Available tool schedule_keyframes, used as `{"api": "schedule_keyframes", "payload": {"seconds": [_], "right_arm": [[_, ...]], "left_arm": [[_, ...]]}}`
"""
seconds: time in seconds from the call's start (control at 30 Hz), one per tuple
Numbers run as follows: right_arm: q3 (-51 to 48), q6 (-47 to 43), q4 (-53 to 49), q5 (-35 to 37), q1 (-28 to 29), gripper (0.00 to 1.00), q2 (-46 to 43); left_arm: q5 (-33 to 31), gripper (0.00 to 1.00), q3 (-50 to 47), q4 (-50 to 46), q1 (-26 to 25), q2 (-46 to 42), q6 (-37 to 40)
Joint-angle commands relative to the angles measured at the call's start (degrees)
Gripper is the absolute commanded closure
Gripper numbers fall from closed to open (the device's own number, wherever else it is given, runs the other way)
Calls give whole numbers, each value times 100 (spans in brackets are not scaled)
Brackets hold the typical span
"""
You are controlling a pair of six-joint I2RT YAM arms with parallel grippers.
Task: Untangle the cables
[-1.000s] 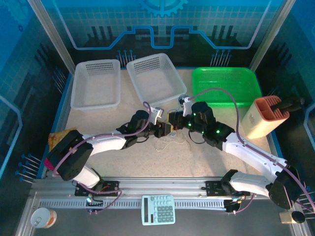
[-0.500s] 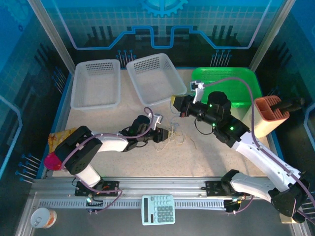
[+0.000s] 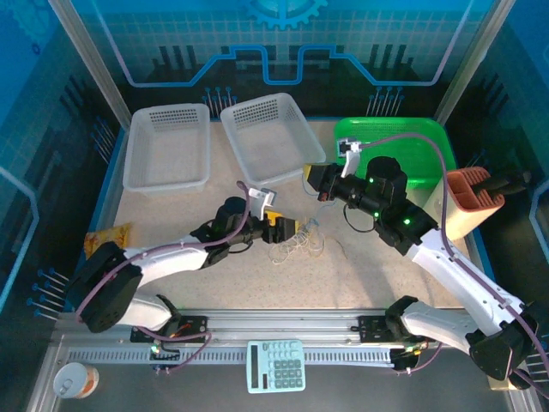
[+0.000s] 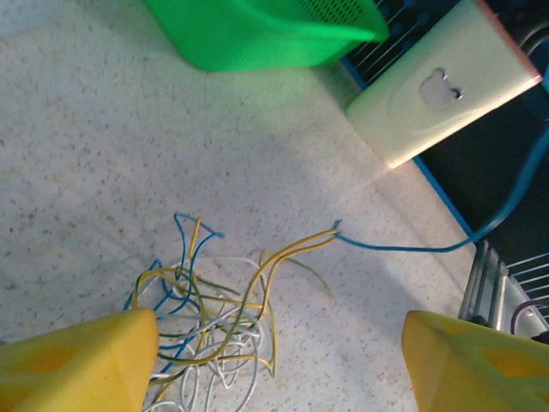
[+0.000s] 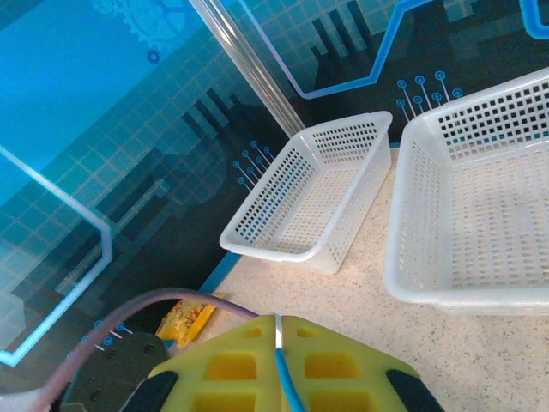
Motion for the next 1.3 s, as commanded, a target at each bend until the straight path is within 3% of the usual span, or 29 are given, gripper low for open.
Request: {"api": "schedule_keyframes", "payload": {"seconds": [0.0,0.33,0.8,1.27], "right_arm": [[79,85,-66,-132,-88,100,-49],[-152,532,225,-248,-92,100,-16],[-247,729,416,-294,-69,100,74],[-312,772,533,-329,-43,100,83]], "left_arm": [[-168,19,-108,-334,-21,-500,-59],[115,16,93,251,-24,-1272,-783],[94,16,198,2839,-390,-319,-2065],[-194,21,399,3470,-523,261,-2165]]}}
